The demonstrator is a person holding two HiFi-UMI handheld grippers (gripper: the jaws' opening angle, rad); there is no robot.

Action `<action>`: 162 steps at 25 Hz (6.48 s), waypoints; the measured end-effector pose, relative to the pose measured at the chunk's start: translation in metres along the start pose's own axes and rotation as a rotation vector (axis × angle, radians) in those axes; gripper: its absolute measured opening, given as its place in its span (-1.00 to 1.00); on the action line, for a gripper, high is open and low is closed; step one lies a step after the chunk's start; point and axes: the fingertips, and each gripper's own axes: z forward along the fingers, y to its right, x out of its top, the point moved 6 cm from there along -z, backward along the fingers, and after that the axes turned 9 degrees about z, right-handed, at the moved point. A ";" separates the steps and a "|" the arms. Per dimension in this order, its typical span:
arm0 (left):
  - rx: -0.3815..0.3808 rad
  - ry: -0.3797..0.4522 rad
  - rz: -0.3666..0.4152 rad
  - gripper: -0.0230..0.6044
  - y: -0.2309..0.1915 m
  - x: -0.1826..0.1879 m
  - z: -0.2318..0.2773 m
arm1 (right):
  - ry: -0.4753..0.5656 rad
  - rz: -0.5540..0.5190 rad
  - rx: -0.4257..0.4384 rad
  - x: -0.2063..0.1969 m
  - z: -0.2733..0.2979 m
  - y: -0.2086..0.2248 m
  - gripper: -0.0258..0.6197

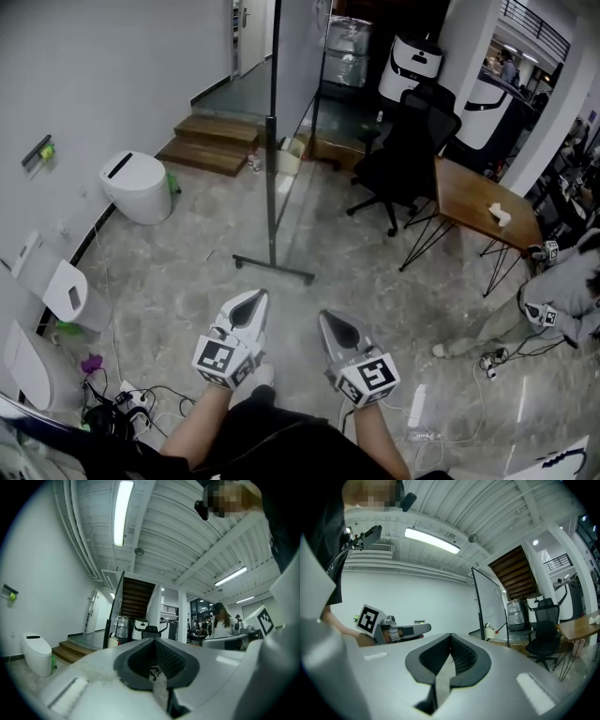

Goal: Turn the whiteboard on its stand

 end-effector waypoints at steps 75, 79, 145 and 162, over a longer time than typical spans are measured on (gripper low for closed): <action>0.275 -0.208 0.180 -0.09 -0.361 -0.071 0.473 | 0.026 -0.041 -0.080 0.078 0.330 0.226 -0.90; 0.303 -0.212 0.156 -0.09 -0.371 -0.074 0.490 | 0.029 -0.029 -0.101 0.075 0.328 0.233 -0.90; 0.335 -0.266 0.048 -0.35 -0.366 -0.086 0.401 | 0.065 -0.053 -0.144 0.058 0.267 0.181 -0.90; 0.328 -0.277 0.042 -0.35 -0.326 -0.079 0.387 | 0.086 -0.060 -0.165 0.080 0.240 0.179 -0.90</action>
